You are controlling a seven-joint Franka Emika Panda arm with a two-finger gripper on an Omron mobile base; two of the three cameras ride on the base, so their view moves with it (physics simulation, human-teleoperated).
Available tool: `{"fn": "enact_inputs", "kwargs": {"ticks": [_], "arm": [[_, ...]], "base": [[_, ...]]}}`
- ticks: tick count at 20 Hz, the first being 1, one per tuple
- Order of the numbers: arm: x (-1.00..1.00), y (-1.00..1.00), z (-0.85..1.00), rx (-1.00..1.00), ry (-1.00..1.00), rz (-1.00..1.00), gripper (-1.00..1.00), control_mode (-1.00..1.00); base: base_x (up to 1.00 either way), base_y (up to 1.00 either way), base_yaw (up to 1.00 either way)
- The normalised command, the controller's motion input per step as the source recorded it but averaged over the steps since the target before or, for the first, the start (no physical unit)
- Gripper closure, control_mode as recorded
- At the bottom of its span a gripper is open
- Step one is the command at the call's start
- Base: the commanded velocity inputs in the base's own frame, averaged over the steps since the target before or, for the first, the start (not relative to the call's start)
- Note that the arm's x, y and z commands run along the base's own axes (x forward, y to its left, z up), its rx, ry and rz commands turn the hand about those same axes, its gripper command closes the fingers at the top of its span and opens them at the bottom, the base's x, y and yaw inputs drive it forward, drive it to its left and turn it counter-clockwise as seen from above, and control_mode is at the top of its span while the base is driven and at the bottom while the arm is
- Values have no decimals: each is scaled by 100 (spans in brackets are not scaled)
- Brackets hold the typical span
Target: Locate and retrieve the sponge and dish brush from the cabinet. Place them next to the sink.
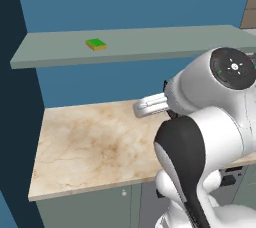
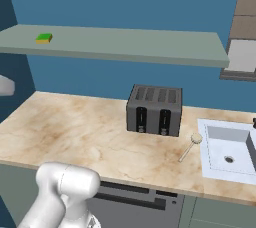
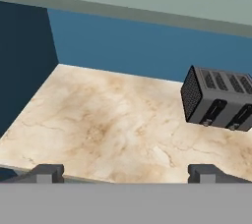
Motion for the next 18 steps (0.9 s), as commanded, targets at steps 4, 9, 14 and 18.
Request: {"fn": "enact_inputs", "kwargs": {"ticks": [4,9,14,18], "arm": [[-4,39,3,12,1,15,-100,-100],[16,26,7,9,16,13,-100,-100],[25,6,6,-3,6,-3,-100,-100],[8,9,22,-9,-7,-9,-100,-100]], "base": [[0,0,0],[0,0,0],[0,0,0],[0,0,0]]}}
